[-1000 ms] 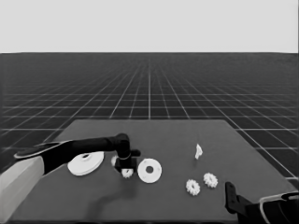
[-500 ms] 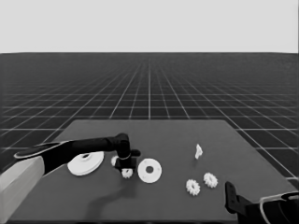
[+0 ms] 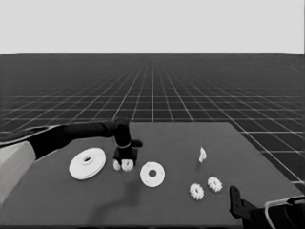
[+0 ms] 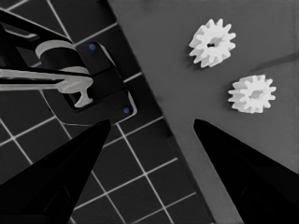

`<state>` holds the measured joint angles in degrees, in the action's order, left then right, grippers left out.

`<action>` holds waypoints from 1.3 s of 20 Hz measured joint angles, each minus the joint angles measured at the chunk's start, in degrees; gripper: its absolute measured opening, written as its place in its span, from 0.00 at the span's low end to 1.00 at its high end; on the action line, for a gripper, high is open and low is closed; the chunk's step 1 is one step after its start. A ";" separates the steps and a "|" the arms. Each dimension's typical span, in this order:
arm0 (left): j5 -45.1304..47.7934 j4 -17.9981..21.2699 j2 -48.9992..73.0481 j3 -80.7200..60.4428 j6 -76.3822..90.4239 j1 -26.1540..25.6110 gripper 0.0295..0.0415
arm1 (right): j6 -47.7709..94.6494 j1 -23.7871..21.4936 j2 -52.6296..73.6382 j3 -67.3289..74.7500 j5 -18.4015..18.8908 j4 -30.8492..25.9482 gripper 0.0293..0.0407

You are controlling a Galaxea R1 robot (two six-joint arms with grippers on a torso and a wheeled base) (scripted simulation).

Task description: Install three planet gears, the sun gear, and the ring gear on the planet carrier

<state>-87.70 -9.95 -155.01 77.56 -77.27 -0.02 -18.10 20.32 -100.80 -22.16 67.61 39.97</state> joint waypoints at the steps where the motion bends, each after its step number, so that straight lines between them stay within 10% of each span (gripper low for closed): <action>1: -0.93 -0.51 -4.36 -0.21 -5.27 -0.25 0.14 | 0.00 0.00 0.00 0.00 0.00 0.00 0.81; 10: -2.03 -0.95 -13.34 2.18 -11.01 -0.70 0.14 | 0.00 0.00 0.00 0.00 0.00 0.00 0.81; 13: -0.88 -8.80 -14.12 6.23 -8.03 -8.68 0.14 | 0.00 0.00 0.00 0.00 0.00 0.00 0.81; 20: -0.26 -10.61 -14.45 7.76 -7.00 -10.44 0.14 | 0.00 0.00 0.00 0.00 0.00 0.00 0.81; 22: -0.24 -10.64 -14.46 7.79 -6.99 -10.47 0.64 | 0.00 0.00 0.00 0.00 0.00 0.00 0.81; 26: -0.23 -10.65 -14.46 7.80 -6.99 -10.47 0.74 | 0.00 0.00 0.00 0.00 0.00 0.00 0.81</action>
<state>-87.93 -20.60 -169.47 85.36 -84.26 -10.49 -18.10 20.32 -100.80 -22.16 67.61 39.97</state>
